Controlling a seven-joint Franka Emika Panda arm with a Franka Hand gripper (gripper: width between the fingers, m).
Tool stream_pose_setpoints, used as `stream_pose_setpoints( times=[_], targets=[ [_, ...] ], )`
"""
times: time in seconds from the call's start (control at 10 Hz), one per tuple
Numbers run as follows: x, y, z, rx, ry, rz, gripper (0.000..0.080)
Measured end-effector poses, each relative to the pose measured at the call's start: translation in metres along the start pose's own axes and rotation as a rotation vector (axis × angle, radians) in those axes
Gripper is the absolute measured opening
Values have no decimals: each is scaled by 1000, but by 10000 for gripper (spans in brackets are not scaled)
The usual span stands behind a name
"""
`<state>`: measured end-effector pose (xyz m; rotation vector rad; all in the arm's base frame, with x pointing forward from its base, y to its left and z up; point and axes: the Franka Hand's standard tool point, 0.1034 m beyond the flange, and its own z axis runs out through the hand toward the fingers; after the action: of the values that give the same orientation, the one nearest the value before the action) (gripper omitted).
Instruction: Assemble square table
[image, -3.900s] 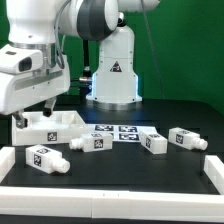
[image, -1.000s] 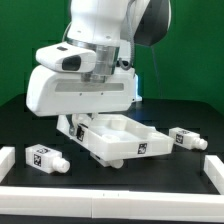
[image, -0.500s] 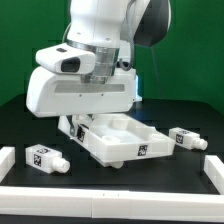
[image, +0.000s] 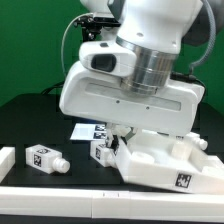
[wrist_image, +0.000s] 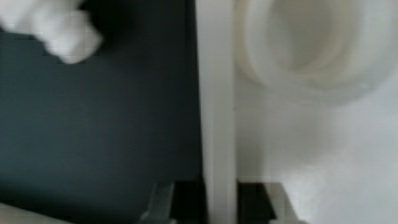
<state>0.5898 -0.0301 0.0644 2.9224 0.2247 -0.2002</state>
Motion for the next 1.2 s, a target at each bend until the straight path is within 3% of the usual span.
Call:
stream_pose_setpoints(
  times=[0.4, 0.6, 0.8, 1.2],
  targets=[
    [-2, -1, 3, 0, -6, 14, 57],
    [-15, -10, 13, 15, -40, 156, 57],
    [-17, -16, 15, 46, -49, 229, 57],
    [-10, -19, 27, 33, -34, 227, 57]
  ],
)
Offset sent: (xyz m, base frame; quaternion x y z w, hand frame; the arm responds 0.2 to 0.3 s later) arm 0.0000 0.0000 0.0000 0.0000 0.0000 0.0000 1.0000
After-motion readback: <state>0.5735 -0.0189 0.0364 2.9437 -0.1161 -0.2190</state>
